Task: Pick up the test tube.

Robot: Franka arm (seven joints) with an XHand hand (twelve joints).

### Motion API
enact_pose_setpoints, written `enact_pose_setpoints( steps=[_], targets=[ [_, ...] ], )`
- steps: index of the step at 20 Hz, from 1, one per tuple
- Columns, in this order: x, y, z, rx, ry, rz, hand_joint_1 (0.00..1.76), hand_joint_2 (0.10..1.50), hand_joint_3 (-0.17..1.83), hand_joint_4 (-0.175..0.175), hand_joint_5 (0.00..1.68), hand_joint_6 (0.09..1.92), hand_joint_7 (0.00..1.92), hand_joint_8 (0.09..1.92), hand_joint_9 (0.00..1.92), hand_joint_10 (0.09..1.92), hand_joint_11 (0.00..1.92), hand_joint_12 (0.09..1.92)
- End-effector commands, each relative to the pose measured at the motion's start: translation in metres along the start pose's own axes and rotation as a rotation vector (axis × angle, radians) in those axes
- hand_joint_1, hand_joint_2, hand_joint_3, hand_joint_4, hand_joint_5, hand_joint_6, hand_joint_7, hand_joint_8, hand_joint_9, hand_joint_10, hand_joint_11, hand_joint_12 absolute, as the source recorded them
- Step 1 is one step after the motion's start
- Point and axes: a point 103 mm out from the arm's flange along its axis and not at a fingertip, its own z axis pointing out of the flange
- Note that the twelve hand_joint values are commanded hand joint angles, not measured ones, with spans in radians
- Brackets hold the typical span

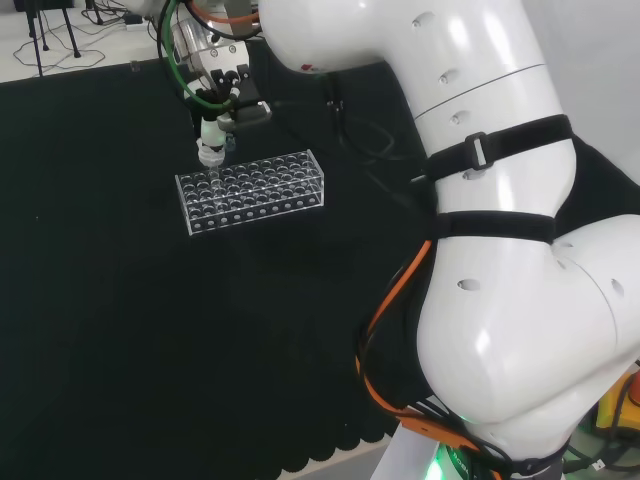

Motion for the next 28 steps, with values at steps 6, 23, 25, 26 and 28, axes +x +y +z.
enact_pose_setpoints(
  steps=[6, 23, 25, 26, 28],
  targets=[
    [-0.002, -0.01, -0.017, -0.129, 0.017, -0.003, 1.44, 0.56, 0.74, -0.175, 1.32, 0.57, 1.4, 0.73, 1.39, 0.32, 0.89, 1.18],
    [0.0, -0.023, -0.049, -0.113, 0.031, -0.029, 1.44, 0.51, 0.82, -0.175, 1.36, 0.53, 1.43, 0.69, 1.46, 0.23, 0.91, 1.18],
    [-0.001, -0.026, -0.053, -0.113, 0.027, -0.031, 1.44, 0.5, 0.82, -0.175, 1.37, 0.53, 1.43, 0.7, 1.46, 0.23, 0.91, 1.18],
    [-0.001, -0.027, -0.055, -0.111, 0.027, -0.032, 1.44, 0.5, 0.82, -0.175, 1.37, 0.53, 1.43, 0.7, 1.46, 0.23, 0.91, 1.18],
    [-0.002, -0.03, -0.059, -0.105, 0.031, -0.032, 1.44, 0.5, 0.82, -0.175, 1.37, 0.53, 1.43, 0.7, 1.47, 0.23, 0.91, 1.18]
  ],
)
